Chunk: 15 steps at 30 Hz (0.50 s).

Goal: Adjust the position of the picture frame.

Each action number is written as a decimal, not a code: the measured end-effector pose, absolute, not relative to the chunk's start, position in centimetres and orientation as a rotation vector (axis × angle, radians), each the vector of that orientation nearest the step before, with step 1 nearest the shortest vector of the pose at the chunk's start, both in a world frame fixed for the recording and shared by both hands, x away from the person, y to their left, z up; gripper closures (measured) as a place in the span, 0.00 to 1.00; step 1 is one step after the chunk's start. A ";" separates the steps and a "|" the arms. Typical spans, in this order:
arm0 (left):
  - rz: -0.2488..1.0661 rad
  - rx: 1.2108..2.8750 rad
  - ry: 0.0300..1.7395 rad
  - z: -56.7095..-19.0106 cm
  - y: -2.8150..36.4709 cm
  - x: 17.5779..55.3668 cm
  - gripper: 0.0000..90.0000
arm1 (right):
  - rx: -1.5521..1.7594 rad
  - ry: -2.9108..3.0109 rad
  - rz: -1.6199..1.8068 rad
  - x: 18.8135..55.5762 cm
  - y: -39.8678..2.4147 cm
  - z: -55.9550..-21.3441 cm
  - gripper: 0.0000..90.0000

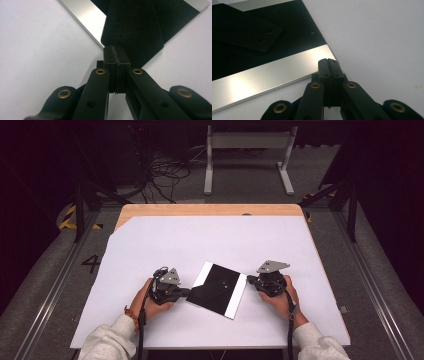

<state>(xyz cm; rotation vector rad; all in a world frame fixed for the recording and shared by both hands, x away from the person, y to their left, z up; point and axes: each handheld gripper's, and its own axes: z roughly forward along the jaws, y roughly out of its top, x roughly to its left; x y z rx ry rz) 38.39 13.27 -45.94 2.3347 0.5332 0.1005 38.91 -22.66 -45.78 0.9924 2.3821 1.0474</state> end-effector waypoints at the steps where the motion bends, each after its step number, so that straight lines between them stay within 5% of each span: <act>1: 0.094 2.336 0.523 -46.0 13.3 38.3 1.00 | 0.988 2.384 1.048 38.7 -22.6 -45.8 1.00; 15: 0.052 2.337 0.485 -46.0 13.4 36.6 1.00 | 0.990 2.365 1.024 40.0 -21.8 -45.8 1.00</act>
